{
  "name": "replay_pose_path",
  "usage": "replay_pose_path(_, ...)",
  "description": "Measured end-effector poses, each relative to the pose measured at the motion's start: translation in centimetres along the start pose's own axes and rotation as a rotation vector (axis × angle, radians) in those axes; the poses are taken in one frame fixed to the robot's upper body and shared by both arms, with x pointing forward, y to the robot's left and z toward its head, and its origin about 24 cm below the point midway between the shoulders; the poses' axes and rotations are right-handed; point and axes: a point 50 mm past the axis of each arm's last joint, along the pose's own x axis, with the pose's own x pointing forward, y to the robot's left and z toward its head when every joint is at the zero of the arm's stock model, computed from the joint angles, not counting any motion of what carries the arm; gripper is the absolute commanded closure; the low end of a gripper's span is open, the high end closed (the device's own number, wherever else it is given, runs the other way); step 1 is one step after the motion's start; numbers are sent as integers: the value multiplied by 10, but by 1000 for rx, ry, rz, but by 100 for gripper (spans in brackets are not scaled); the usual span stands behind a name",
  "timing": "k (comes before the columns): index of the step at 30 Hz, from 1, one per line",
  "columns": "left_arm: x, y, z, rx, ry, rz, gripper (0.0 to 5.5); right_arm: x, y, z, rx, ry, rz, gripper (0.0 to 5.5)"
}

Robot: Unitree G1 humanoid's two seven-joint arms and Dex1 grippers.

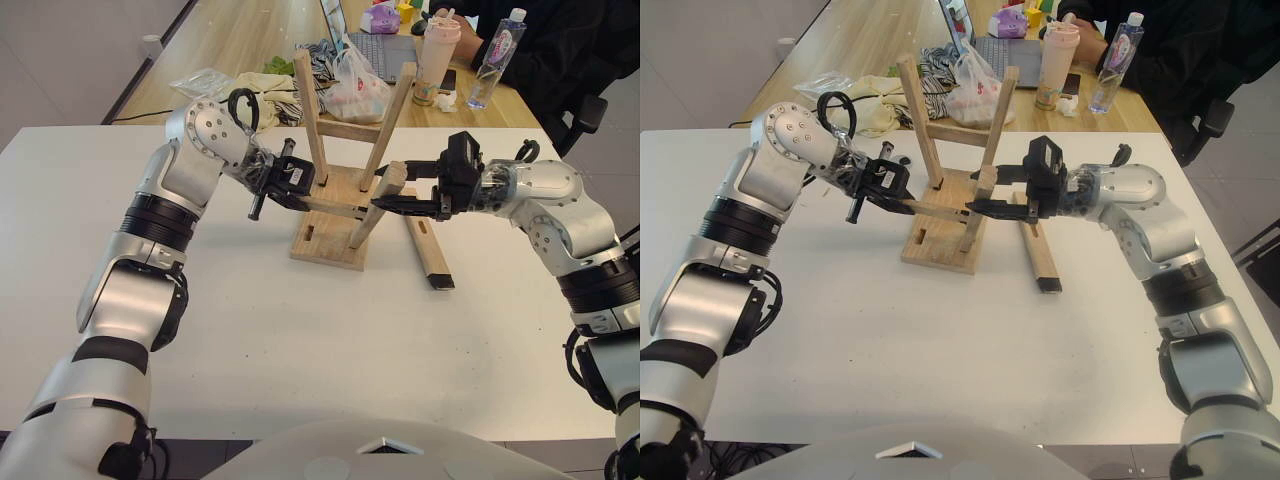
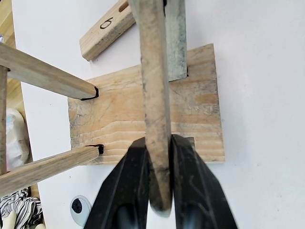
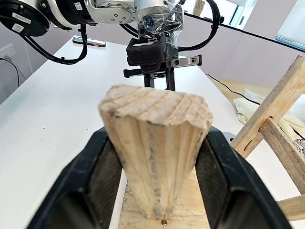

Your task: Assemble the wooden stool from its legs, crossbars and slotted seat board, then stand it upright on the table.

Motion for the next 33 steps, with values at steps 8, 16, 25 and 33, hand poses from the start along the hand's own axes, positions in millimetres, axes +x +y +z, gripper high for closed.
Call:
replay_pose_path(8,9,4,24,62,-61,20,428,3,-2,1,-2,-3,-6,345)
replay_pose_path(16,21,11,58,169,-129,61,365,12,-3,3,-12,-13,-1,345)
replay_pose_path(25,14,11,63,159,-114,74,365,13,-3,3,-16,-10,0,345)
replay_pose_path(33,-24,19,78,160,-208,195,365,15,-2,2,-16,-4,10,345)
